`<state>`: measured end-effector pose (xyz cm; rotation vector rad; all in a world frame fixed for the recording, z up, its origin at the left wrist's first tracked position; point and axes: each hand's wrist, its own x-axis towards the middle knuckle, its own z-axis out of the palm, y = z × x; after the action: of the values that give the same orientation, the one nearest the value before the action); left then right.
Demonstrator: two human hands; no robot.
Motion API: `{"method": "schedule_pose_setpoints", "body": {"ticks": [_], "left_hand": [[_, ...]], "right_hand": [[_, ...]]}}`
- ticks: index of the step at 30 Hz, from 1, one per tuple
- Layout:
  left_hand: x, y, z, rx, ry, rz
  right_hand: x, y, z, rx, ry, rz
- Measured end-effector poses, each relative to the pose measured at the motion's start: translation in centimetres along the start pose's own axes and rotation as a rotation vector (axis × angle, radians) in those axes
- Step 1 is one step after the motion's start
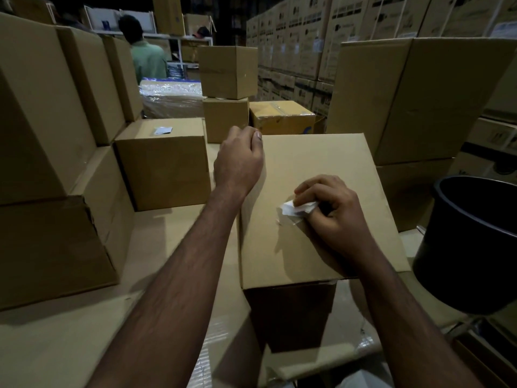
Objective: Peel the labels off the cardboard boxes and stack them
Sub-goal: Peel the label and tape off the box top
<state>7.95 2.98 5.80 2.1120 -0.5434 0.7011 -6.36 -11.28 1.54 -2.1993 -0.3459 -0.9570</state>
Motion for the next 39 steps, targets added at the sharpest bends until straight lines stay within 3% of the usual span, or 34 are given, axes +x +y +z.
{"method": "schedule_pose_setpoints", "body": {"ticks": [19,24,29,35,39], "left_hand": [[-0.5,0.4,-0.5,0.01,-0.011,0.008],[-0.3,0.6,-0.6,0.066,-0.019,0.038],[-1.0,1.7,-0.8,0.256,-0.055,0.071],[-2.7,1.8,-0.1,0.314,-0.168,0.007],[-1.8,1.2,0.3,0.303,-0.171,0.019]], "right_hand": [[-1.5,-0.7,-1.3,0.537,0.138,0.221],[-2.1,-1.9,-0.2,0.262,0.108,0.29],[-3.3,-1.7,1.6,-0.323,0.049,0.087],[-4.0,-2.2,1.2,-0.591,-0.03,0.093],[-3.1,-2.7,0.3,-0.599,-0.06,0.197]]}}
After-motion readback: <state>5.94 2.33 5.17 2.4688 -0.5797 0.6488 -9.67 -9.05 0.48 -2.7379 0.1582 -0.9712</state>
